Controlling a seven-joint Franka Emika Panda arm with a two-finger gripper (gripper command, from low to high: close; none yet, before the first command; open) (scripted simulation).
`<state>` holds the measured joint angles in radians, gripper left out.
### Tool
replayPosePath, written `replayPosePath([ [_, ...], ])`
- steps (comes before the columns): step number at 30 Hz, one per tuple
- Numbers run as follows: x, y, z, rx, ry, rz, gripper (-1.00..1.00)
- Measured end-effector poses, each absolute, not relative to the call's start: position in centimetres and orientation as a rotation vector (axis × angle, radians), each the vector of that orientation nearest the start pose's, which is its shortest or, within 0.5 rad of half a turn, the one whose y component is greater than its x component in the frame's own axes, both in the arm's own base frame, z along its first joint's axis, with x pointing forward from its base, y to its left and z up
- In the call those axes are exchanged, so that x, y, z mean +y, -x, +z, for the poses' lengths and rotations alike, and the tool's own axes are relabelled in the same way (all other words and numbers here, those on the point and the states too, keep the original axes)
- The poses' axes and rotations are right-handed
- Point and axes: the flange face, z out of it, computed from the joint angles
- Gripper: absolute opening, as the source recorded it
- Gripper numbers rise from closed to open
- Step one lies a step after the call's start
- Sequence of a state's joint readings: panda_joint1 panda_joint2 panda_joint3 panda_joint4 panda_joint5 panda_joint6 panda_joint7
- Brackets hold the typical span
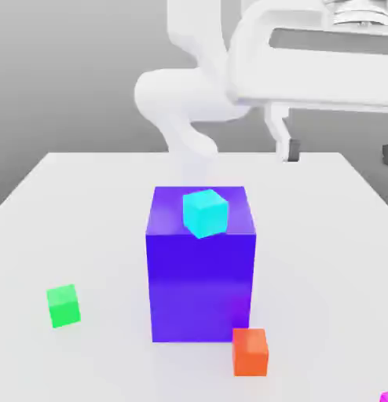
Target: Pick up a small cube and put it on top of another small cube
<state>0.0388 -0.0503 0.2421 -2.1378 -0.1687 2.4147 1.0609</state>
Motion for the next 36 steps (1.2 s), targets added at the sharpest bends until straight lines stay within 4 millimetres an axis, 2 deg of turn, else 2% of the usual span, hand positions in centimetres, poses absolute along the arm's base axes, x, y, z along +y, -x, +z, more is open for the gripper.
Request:
replayPosePath([
  [8,21.9,-55.4,33.3,0.944,2.943,-0.283,0.0],
  [15,27.5,-53.8,21.8,0.899,3.003,-0.053,0.0],
  [19,28.6,-53.2,15.2,0.892,3.011,-0.003,0.0],
  [20,28.7,-53.2,13.7,0.891,3.012,-0.001,-1.0],
  [25,28.7,-53.2,13.7,0.89,3.01,-0.001,-1.0],
  [26,28.7,-53.1,13.0,0.89,3.011,0.0,-1.0],
  [28,28.7,-53.2,14.5,0.89,3.01,0.001,-1.0],
  [30,28.7,-53.1,17.4,0.89,3.011,0.001,-1.0],
  [31,27.7,-53.3,18.6,0.921,3.005,-0.001,-1.0],
  [36,15.2,-54.3,20.3,1.33,2.886,-0.021,-1.0],
])
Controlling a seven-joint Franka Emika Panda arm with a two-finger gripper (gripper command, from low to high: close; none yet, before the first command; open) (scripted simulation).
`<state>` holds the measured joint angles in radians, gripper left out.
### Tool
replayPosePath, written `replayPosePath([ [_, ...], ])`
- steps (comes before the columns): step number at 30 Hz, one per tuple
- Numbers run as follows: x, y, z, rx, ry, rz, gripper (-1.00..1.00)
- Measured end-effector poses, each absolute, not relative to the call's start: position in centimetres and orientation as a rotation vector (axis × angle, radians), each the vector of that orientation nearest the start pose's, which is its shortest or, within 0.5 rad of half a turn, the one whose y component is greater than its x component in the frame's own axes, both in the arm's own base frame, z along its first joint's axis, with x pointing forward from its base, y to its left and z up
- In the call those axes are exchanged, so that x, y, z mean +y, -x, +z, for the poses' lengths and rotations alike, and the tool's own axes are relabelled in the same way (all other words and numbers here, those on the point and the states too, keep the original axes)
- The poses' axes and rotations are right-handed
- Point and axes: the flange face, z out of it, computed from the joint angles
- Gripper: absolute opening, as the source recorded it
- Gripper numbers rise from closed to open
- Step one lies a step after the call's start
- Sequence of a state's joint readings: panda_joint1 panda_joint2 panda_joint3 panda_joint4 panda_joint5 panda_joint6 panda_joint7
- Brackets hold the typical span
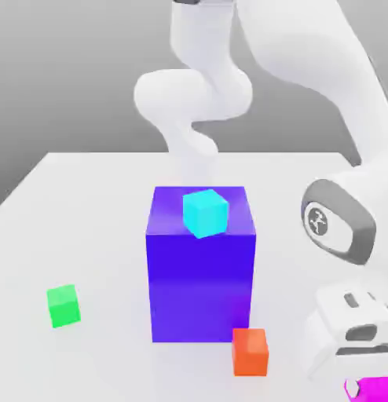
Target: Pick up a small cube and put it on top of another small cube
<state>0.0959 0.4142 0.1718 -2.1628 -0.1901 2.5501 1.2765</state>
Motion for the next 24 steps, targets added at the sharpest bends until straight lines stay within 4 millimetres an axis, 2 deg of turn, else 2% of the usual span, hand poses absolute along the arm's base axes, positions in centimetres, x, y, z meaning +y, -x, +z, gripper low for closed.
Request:
replayPosePath([
  [3,7.7,-53.4,21.1,1.583,2.771,-0.028,-1.0],
  [5,2.6,-52.1,21.6,1.757,2.671,-0.03,-1.0],
  [9,-7.5,-47.6,22.8,2.117,2.396,-0.03,-1.0],
  [11,-12.8,-44.1,23.4,2.309,2.202,-0.027,-1.0],
  [12,-16.3,-41.7,23.6,2.428,2.061,-0.023,-1.0],
  [14,-22.7,-35.6,24.1,2.65,1.734,-0.014,-1.0],
  [15,-25.1,-32.3,24.0,2.739,1.564,-0.007,-1.0],
  [16,-25.4,-31.3,23.4,2.758,1.515,-0.004,-1.0],
  [20,-24.1,-31.6,19.6,2.74,1.534,-0.001,-1.0],
  [21,-24.0,-31.5,18.5,2.742,1.533,-0.001,1.0],
  [24,-24.0,-31.5,18.5,2.742,1.533,-0.001,1.0],
])
